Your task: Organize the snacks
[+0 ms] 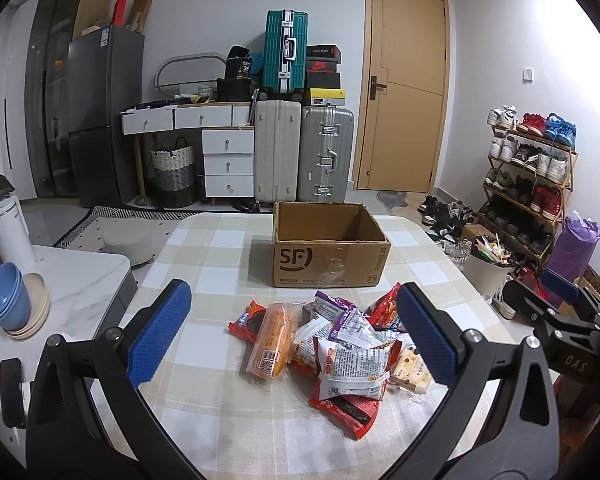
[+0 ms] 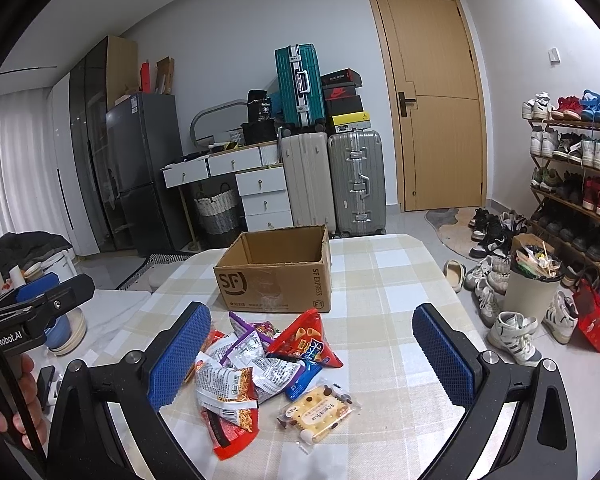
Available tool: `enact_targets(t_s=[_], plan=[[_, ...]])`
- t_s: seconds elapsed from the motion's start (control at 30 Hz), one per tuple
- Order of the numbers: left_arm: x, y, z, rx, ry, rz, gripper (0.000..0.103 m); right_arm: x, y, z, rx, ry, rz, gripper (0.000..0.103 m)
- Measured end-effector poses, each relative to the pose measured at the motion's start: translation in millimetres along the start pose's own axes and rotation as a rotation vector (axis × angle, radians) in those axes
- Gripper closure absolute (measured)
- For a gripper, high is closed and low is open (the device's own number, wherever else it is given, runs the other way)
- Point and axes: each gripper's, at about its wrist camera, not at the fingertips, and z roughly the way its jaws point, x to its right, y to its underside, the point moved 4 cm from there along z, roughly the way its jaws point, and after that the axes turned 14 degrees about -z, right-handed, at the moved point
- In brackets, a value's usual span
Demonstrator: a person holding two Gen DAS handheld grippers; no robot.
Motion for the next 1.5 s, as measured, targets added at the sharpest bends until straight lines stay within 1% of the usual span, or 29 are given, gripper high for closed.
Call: enact_targets(t_s=[0.17,0.27,0.43,0.53,0.6,0.63,0.7,0.77,0.83,0.97,1.1,1.13,1.17,1.2,1.23,1.27,1.4,1.43,1.5], plan=[[-1,1,0,0.007,-0.001,-0.005,0.001,0,0,0,0.002,-0.003,0.002,0.0],[-8,2,3,-0.003,-0.004,-0.017,0.001,-1,0,2,-0.005,-0.008,0.002,0.0],[-26,8,18,-0.049,-0.013,-0.042,0.001,1,6,9,-0.027,-0.051,0.018,0.0],[-37,20,37,-0.107,-0.02,-0.055,0.001,-5,16,19,-0.052,-0.116,0.015,0.0],[-44,31,52,-0.15,-0.028,-0.06,0.001,-13,24,31,-0.081,-0.185,0.005,0.0],[-49,37,62,-0.171,-0.03,-0.062,0.001,-20,30,40,-0.101,-0.235,-0.002,0.0],[-58,51,80,-0.225,-0.01,-0.076,0.001,-31,39,54,-0.13,-0.301,-0.01,0.0],[-68,62,98,-0.267,-0.024,-0.091,0.001,-47,50,74,-0.165,-0.369,-0.029,0.0],[-78,73,117,-0.298,-0.04,-0.099,0.001,-58,58,91,-0.198,-0.383,-0.044,0.0],[-86,82,143,-0.323,-0.047,-0.088,0.001,-75,71,125,-0.256,-0.443,-0.028,0.0],[-89,87,161,-0.344,-0.042,-0.087,0.001,-88,77,142,-0.273,-0.476,-0.034,0.001],[-90,89,167,-0.351,-0.04,-0.086,0.001,-90,77,143,-0.279,-0.481,-0.034,0.001],[-91,90,172,-0.359,-0.039,-0.086,0.001,-93,79,146,-0.283,-0.49,-0.034,0.007],[-91,91,178,-0.367,-0.034,-0.089,0.002,-96,79,147,-0.286,-0.499,-0.034,0.016],[-90,91,178,-0.374,-0.029,-0.092,0.002,-98,81,152,-0.294,-0.503,-0.036,0.021],[-89,91,180,-0.383,-0.026,-0.092,0.002,-99,82,155,-0.303,-0.5,-0.041,0.023],[-86,93,194,-0.404,-0.012,-0.083,0.003,-100,82,158,-0.291,-0.497,-0.051,0.024],[-85,94,196,-0.409,-0.009,-0.083,0.005,-100,83,160,-0.293,-0.496,-0.054,0.025],[-85,96,203,-0.423,-0.003,-0.084,0.01,-99,83,159,-0.295,-0.487,-0.061,0.034]])
